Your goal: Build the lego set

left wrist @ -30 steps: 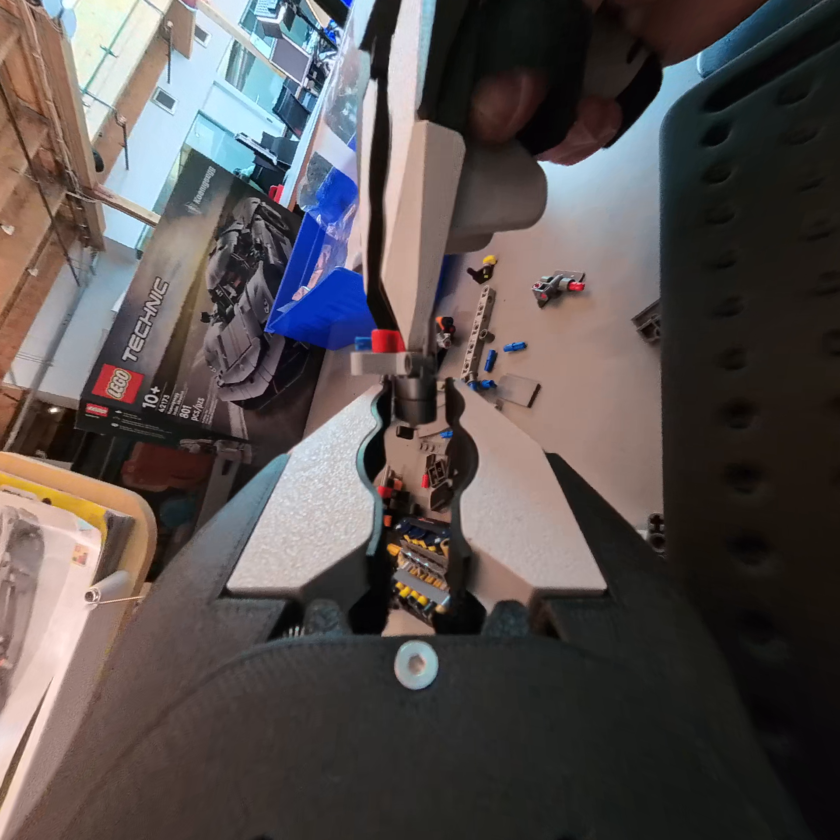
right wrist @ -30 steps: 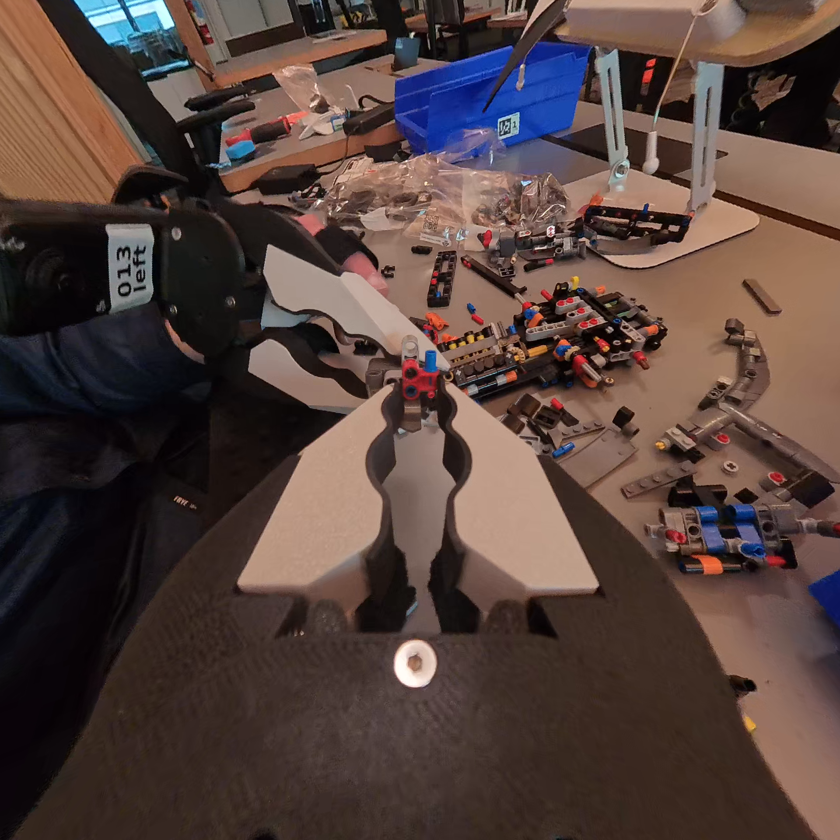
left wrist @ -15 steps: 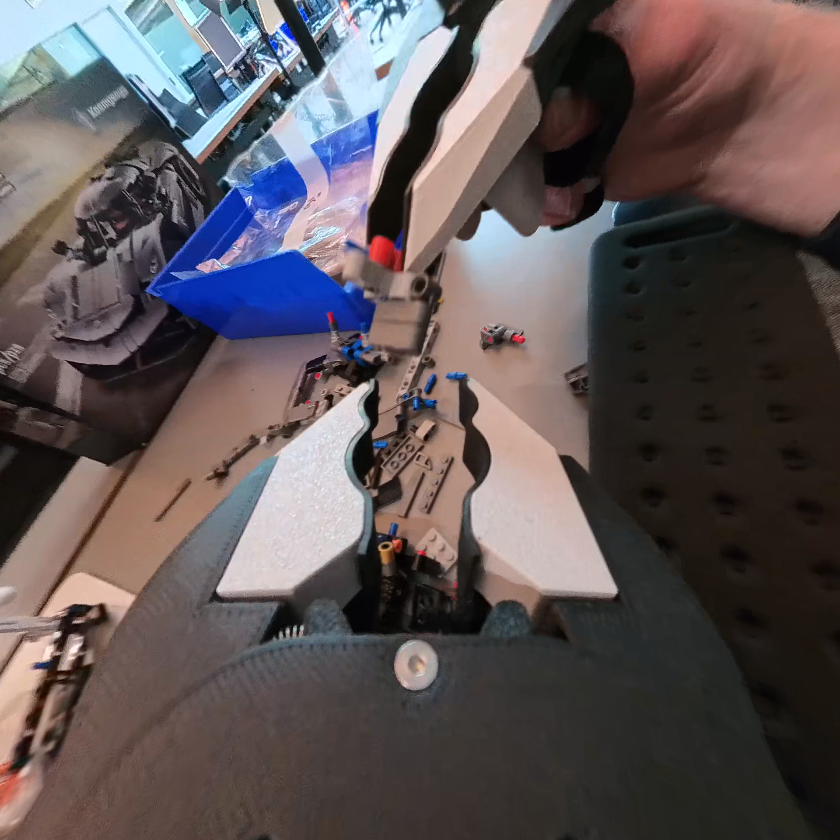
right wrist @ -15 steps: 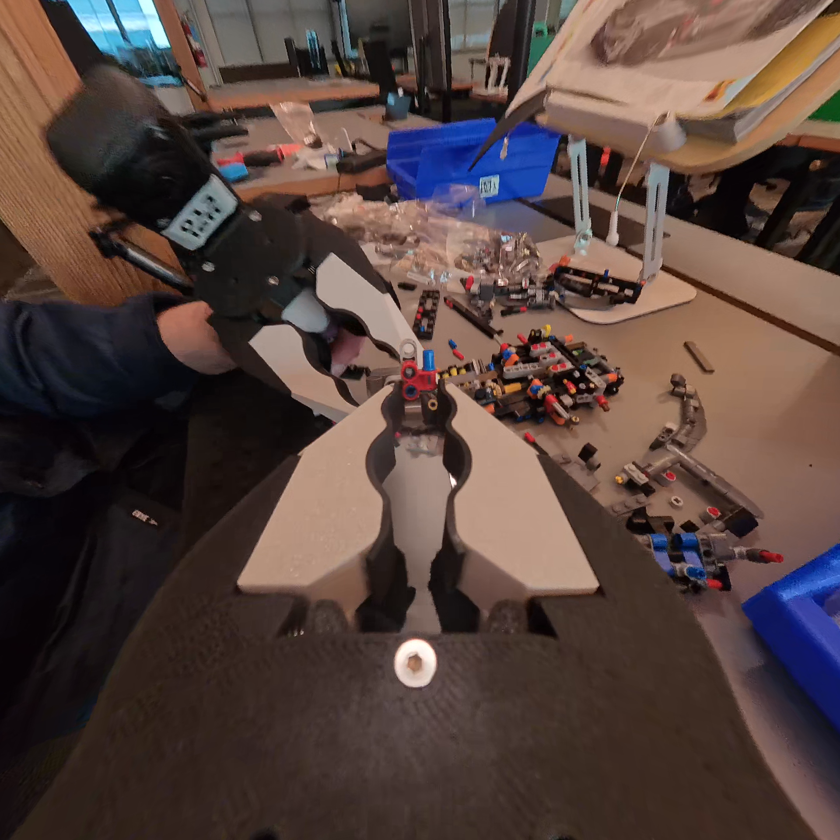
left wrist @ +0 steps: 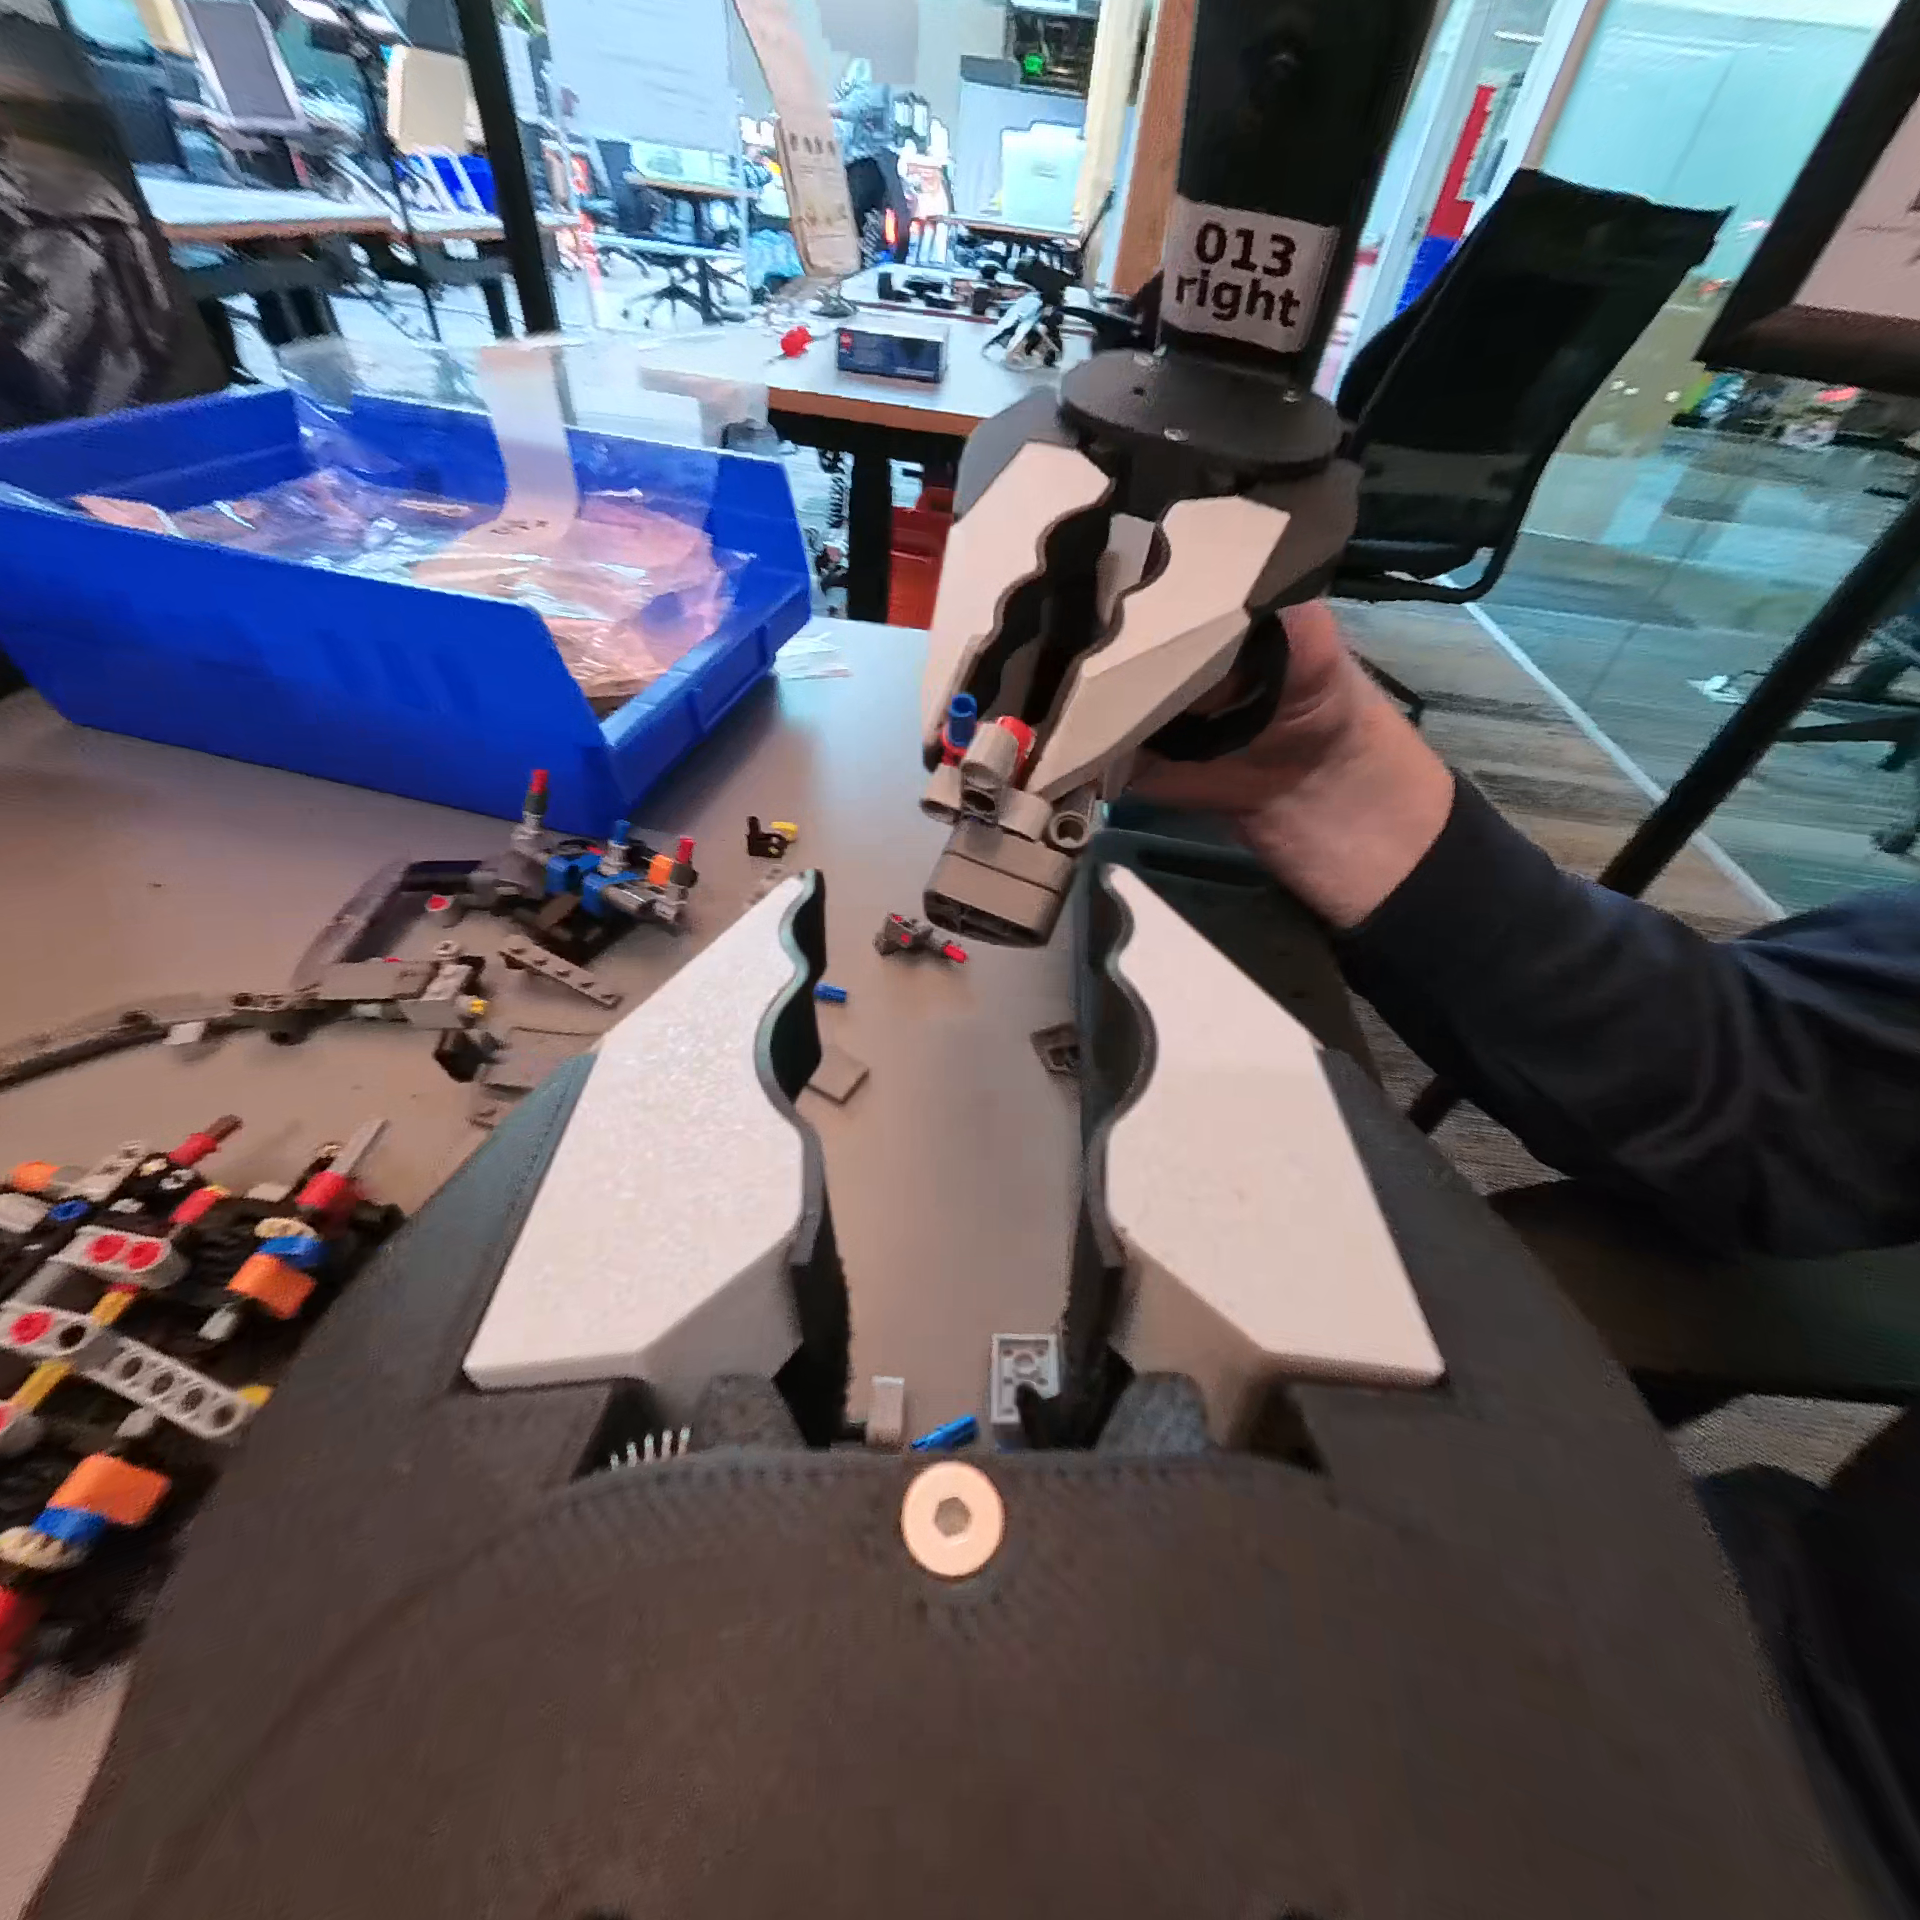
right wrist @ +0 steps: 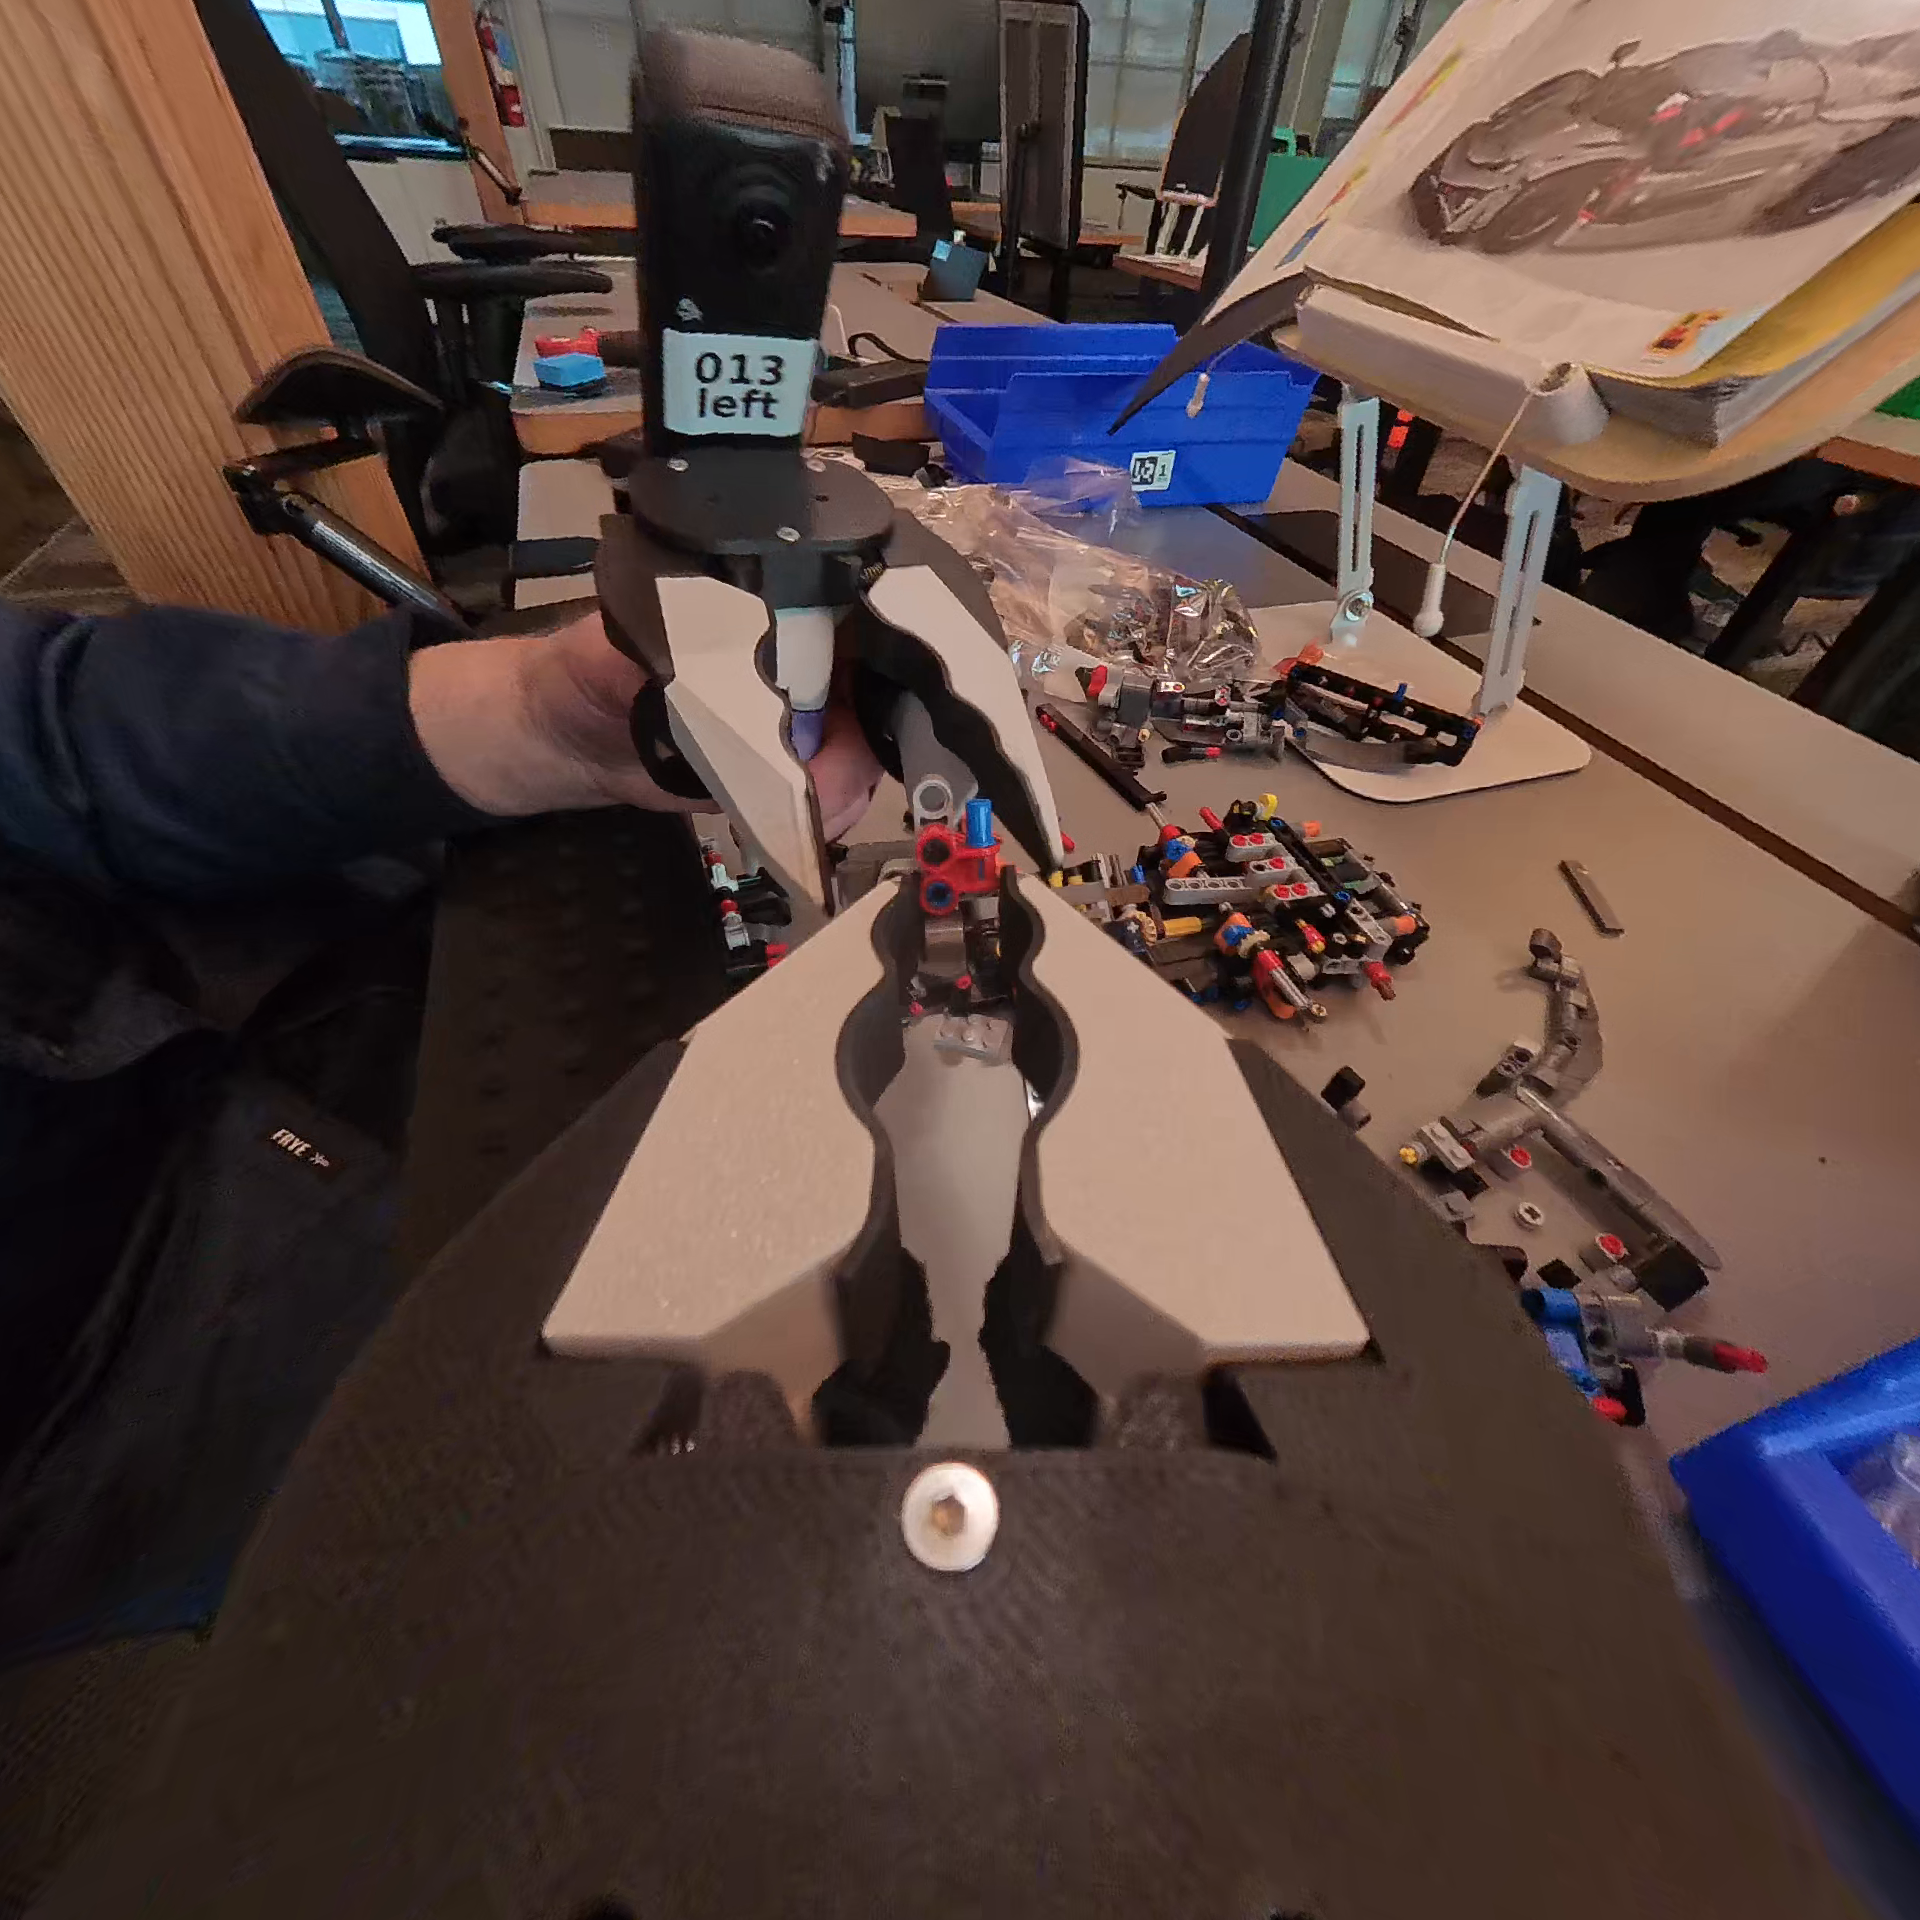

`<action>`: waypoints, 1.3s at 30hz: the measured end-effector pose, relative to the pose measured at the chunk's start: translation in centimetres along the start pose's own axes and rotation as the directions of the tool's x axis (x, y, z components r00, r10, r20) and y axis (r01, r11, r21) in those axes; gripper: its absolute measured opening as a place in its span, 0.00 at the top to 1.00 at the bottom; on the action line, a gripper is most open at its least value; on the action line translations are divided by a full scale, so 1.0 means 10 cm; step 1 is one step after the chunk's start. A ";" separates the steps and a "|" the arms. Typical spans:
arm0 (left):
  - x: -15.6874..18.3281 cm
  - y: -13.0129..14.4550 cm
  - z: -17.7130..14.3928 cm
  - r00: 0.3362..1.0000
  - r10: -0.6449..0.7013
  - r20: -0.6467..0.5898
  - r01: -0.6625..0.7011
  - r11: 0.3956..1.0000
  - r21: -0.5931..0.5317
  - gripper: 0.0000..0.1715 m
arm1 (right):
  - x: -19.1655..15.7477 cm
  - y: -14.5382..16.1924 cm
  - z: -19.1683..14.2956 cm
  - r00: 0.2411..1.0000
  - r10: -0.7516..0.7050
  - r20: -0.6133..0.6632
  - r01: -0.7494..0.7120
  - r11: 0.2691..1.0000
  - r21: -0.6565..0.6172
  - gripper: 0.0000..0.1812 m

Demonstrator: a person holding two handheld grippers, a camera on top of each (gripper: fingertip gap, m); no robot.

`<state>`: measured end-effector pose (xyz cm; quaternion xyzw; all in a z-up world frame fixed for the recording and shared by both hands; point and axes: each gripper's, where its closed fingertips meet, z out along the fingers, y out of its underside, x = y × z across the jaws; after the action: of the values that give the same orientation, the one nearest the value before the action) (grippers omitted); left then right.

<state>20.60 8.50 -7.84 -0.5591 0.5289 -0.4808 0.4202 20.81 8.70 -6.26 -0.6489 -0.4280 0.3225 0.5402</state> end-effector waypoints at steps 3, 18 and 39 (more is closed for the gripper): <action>0.09 0.08 0.05 0.998 -0.028 -0.063 0.026 0.999 -0.037 0.72 | -0.05 -0.02 0.02 1.000 -0.013 0.018 0.013 1.000 0.004 0.93; 0.17 0.13 0.06 0.996 0.047 -0.078 -0.053 0.996 -0.074 0.84 | -0.12 0.01 0.07 0.998 -0.032 0.051 0.033 0.999 -0.017 0.94; -0.01 0.26 0.07 0.934 0.347 0.090 -0.321 0.921 -0.219 0.85 | -0.06 0.14 0.08 1.000 0.003 0.025 0.000 0.996 -0.094 0.97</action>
<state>20.79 8.34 -10.48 -0.5296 0.6346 -0.3097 0.4701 20.13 8.47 -7.85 -0.6699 -0.4489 0.3104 0.5034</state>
